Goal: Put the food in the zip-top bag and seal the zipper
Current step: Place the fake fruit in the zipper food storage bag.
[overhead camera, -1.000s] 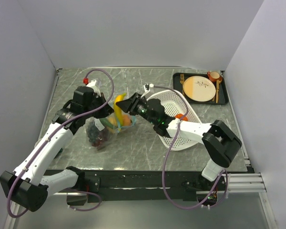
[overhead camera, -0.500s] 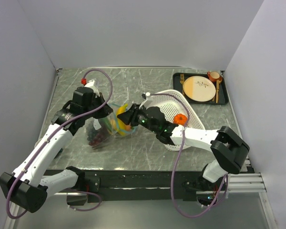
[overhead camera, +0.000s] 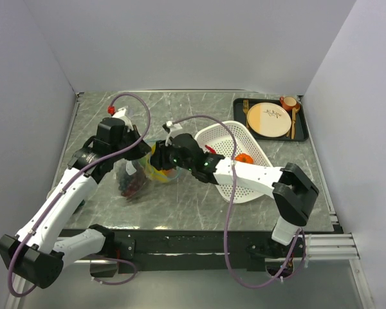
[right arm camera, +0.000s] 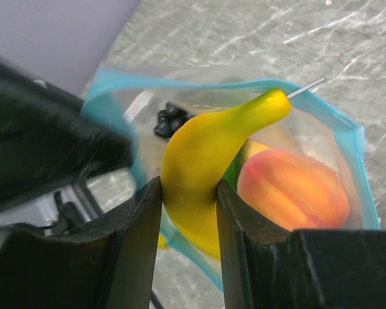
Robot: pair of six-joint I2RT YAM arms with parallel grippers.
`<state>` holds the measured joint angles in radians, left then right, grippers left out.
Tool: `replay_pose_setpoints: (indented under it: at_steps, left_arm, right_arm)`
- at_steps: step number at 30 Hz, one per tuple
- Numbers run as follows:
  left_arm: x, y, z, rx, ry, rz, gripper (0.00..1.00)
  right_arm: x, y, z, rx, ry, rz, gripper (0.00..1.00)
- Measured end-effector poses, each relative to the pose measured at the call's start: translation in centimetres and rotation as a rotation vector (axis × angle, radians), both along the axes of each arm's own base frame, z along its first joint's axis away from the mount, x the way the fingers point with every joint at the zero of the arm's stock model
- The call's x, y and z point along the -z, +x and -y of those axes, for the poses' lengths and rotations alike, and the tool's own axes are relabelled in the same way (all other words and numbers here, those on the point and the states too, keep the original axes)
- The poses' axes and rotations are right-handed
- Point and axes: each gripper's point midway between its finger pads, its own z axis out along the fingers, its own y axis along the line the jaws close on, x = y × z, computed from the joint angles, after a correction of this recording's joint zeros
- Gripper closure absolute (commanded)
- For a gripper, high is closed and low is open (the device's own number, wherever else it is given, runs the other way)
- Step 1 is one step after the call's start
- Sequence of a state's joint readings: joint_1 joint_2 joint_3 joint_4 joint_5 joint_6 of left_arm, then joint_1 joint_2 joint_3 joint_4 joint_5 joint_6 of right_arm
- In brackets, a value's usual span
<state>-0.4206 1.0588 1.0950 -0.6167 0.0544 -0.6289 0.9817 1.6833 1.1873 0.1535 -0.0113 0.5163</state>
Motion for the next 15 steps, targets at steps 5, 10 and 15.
replay_pose_setpoints:
  at_steps: [5,10,15]
  left_arm:
    - [-0.1,-0.5,-0.3,0.002,0.006,-0.003,0.99]
    - [-0.3,-1.0,-0.5,0.003,0.008,-0.001,0.99]
    - [-0.7,-1.0,-0.7,-0.007,0.008,0.014,0.99]
  right_arm:
    - [0.6,0.6,0.2,0.002,-0.041,-0.010,0.63]
    - [0.2,0.3,0.3,-0.072,-0.057,-0.012,0.35]
    - [0.7,0.1,1.6,-0.098,-0.097,-0.001,0.15]
